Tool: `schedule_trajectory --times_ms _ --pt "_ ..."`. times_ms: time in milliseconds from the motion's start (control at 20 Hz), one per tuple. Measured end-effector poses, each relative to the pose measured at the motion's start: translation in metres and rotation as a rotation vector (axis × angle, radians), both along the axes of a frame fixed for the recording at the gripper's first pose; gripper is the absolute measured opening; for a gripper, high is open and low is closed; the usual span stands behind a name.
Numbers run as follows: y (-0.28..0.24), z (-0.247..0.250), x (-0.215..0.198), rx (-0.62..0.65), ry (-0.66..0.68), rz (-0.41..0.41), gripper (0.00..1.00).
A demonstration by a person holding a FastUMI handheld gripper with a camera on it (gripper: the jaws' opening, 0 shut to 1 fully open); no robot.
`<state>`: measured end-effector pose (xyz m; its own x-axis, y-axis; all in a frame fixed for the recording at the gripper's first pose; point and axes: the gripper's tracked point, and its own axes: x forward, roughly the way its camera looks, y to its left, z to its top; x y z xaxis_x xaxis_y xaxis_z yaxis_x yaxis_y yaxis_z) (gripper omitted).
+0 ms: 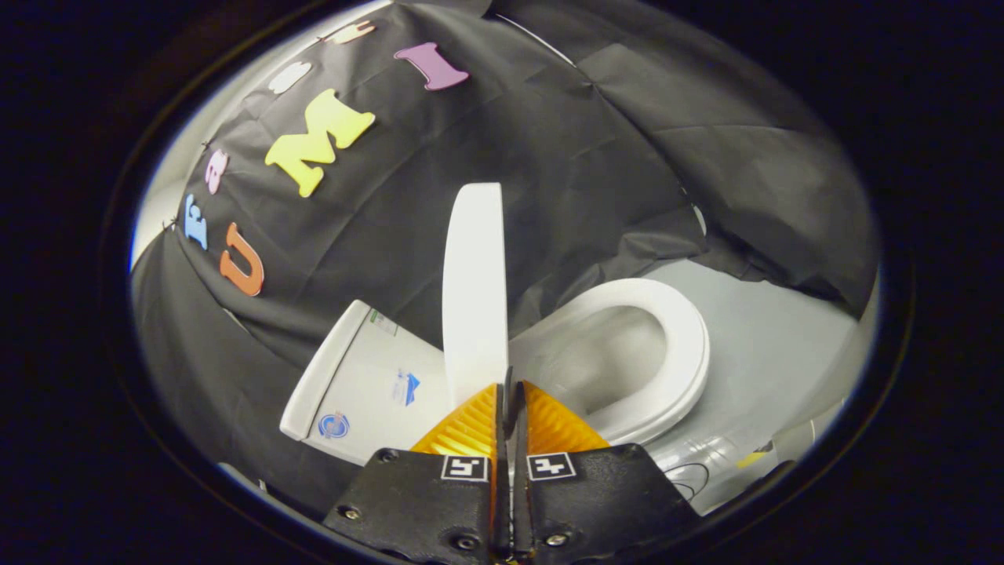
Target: Open the toilet lid.
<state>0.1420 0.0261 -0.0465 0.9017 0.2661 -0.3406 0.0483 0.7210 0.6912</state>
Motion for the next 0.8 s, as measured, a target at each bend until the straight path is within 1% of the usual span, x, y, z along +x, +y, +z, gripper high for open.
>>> schedule_trajectory --times_ms 800 --pt "0.057 0.038 -0.001 -0.209 -0.079 0.034 0.09"
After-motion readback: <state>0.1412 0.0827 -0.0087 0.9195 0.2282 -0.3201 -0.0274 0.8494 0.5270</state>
